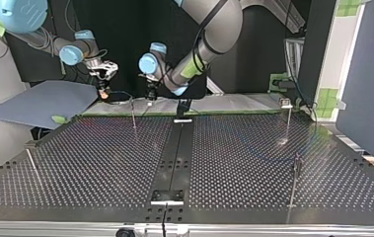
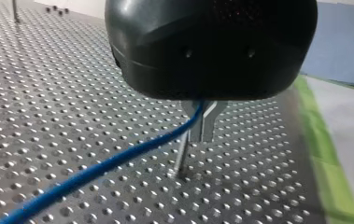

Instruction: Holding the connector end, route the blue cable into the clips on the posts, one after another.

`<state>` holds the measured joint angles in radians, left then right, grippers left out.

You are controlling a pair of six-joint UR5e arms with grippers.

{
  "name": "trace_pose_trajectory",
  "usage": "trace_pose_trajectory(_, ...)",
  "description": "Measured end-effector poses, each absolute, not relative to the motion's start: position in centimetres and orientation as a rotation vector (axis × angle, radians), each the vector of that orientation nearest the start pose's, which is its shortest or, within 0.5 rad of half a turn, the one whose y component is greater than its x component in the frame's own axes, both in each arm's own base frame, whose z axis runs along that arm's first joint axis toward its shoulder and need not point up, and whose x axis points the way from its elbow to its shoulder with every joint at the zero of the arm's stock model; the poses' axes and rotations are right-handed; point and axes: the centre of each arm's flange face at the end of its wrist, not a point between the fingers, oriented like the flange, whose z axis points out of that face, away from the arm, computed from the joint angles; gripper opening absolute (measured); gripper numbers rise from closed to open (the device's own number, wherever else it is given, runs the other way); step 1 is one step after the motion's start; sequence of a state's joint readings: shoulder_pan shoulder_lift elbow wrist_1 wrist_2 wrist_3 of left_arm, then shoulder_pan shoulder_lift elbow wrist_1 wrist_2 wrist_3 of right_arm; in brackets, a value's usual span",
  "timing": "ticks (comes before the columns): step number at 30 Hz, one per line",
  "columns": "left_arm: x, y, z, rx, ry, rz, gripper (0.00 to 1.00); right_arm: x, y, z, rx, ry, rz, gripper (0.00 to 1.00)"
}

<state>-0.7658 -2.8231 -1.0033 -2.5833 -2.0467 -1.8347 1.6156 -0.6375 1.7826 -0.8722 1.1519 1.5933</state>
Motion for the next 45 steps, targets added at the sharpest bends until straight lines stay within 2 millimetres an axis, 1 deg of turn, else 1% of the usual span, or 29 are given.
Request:
trace_pose_trajectory(3,50.3,-61.0,-5.9,0.066,1.691,-0.373,0.0,19.3,-55.9,-6.1,1.714,-1.229,1.464,0.0)
trace_pose_trajectory(7,49.7,-61.6,-5.8,0.075,1.693,-0.381,0.0,18.7,-56.4,-6.0,1.701,-1.238,1.479,0.0)
trace_pose_trajectory(15,48.7,-62.4,-5.9,0.106,1.702,-0.404,0.0,18.3,-56.9,-5.8,1.675,-1.241,1.501,0.0)
trace_pose_trajectory(20,48.8,-62.7,-6.0,0.105,1.699,-0.408,0.0,18.1,-57.3,-5.7,1.664,-1.244,1.51,0.0)
trace_pose_trajectory(26,48.7,-63.1,-7.7,0.12,1.728,-0.398,0.0,17.9,-57.7,-5.5,1.639,-1.259,1.531,0.0)
trace_pose_trajectory(31,49.4,-63.4,-7.6,0.116,1.728,-0.41,0.0,17.8,-57.9,-5.4,1.631,-1.254,1.541,0.0)
trace_pose_trajectory(34,49.5,-63.5,-7.5,0.119,1.728,-0.417,0.0,17.9,-58.3,-5.2,1.629,-1.244,1.548,0.0)
trace_pose_trajectory(39,48.6,-64.0,-7.5,0.135,1.735,-0.422,0.0,17.5,-58.7,-5.0,1.619,-1.252,1.526,0.0)
trace_pose_trajectory(45,46.8,-65.0,-7.7,0.177,1.75,-0.399,0.0,16.9,-58.2,-5.4,1.631,-1.27,1.47,0.0)
